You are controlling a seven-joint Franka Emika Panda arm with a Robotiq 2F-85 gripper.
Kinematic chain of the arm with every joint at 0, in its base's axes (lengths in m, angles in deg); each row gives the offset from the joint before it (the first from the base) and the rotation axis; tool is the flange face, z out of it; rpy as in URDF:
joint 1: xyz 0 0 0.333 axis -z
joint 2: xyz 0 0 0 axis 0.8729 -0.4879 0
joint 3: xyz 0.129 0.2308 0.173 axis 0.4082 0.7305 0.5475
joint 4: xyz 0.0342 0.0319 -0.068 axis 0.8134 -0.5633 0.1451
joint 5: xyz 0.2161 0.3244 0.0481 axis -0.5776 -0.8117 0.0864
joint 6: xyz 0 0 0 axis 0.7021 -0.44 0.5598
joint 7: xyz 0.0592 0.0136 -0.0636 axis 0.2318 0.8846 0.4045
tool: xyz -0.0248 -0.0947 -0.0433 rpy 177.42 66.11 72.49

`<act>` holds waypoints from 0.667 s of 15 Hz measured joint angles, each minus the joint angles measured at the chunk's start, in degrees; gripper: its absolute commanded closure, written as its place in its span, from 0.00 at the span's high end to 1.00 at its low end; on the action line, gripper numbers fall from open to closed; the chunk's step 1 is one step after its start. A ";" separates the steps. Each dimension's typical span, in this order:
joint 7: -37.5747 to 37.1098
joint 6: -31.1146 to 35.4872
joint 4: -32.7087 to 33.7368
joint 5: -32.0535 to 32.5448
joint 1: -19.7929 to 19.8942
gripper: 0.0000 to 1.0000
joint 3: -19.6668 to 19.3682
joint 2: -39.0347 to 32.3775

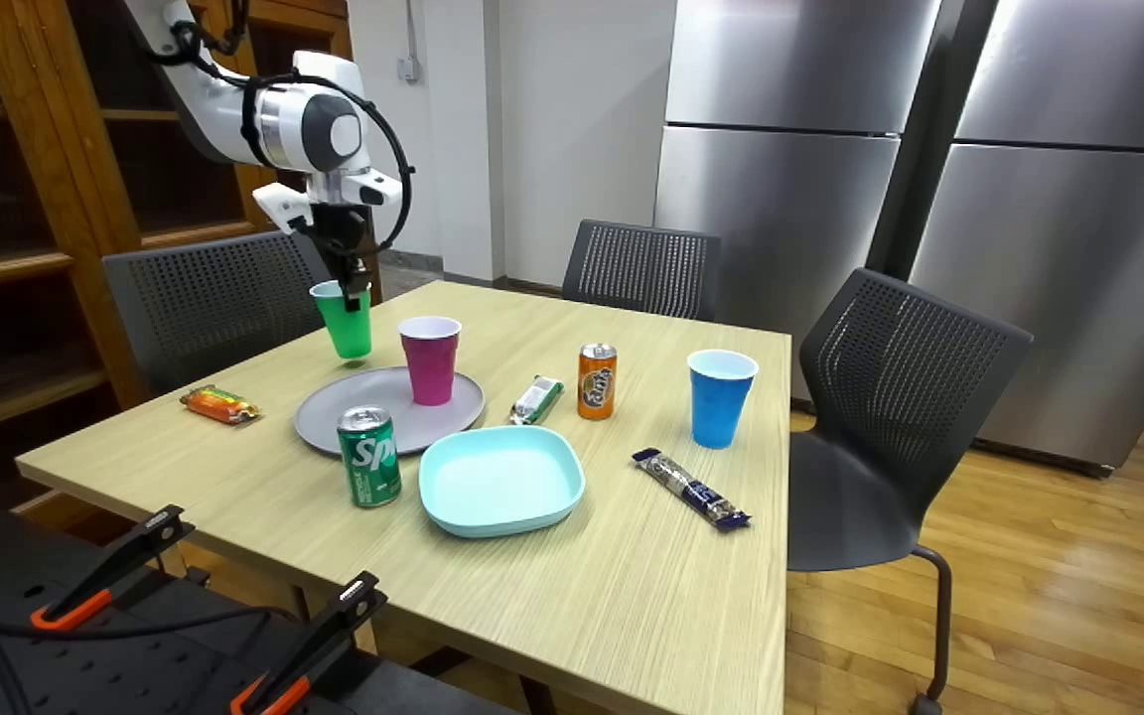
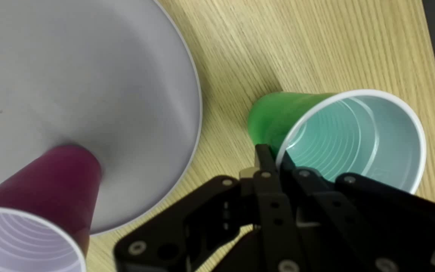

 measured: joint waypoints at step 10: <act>7.42 1.18 -8.85 -3.45 4.76 0.01 1.21 6.86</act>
